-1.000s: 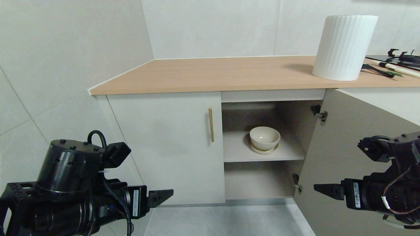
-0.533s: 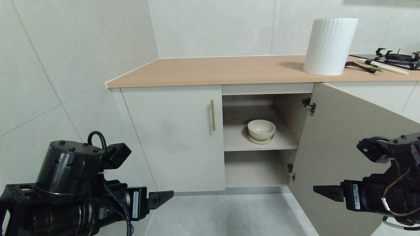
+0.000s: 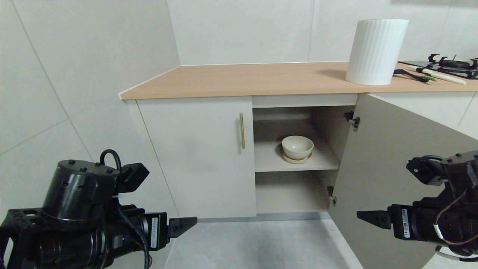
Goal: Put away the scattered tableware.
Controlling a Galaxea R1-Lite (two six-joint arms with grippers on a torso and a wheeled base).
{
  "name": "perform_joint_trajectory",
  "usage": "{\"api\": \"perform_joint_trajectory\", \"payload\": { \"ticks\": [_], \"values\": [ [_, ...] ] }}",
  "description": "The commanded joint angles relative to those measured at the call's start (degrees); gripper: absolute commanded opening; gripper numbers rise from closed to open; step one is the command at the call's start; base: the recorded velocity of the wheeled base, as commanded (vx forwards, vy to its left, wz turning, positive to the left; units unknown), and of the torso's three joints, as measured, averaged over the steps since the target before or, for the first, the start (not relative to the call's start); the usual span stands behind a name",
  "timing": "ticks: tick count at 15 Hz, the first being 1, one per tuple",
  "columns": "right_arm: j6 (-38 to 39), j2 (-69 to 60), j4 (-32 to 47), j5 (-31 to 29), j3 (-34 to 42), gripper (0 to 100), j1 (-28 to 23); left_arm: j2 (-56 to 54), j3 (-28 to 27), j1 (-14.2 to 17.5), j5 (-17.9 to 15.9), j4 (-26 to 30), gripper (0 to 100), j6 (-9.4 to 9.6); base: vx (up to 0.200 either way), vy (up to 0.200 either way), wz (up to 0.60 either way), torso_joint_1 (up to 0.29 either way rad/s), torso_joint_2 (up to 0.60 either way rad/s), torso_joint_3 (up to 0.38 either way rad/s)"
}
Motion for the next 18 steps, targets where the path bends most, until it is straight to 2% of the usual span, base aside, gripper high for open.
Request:
{"api": "perform_joint_trajectory", "payload": {
  "ticks": [1, 5, 9, 11, 14, 17, 18],
  "values": [
    [-0.02, -0.06, -0.01, 0.01, 0.03, 100, 0.02, 0.03, 0.01, 0.02, 0.02, -0.04, 100, -0.03, 0.0, 0.0, 0.0, 0.0, 0.0, 0.0],
    [-0.19, -1.64, 1.22, 0.01, 0.03, 100, 0.02, 0.03, 0.01, 0.02, 0.19, -0.04, 100, 0.14, 0.0, 0.0, 0.0, 0.0, 0.0, 0.0],
    [-7.22, -7.61, 12.91, 0.1, -1.38, 100, 0.02, -0.05, 0.01, 0.02, 0.28, -0.04, 100, 0.14, 0.0, -0.2, 0.0, 0.001, 0.0, 0.001],
    [-7.4, -9.2, 17.48, 0.1, -2.96, 100, 0.02, -0.05, 0.01, 0.02, 0.28, -0.04, 100, 0.14, 0.0, -0.2, 0.0, 0.015, 0.0, -0.007],
    [-9.51, -11.83, 29.34, -0.25, -6.74, 100, -0.06, 0.03, 0.1, 0.02, 0.19, -0.04, 100, 0.14, 0.0, -0.2, 0.0, 0.002, 0.01, 0.005],
    [-11.09, -13.77, 36.73, -1.31, -8.67, 100, -0.24, 0.03, 0.1, 0.02, 0.19, -0.04, 100, 0.14, 0.0, -0.2, 0.0, 0.002, 0.0, 0.004],
    [-11.18, -13.94, 38.4, -2.54, -9.11, 100, -0.33, 0.03, 0.1, 0.02, 0.19, -0.04, 100, 0.14, 0.0, 0.0, 0.0, 0.0, 0.0, 0.0]
  ]
}}
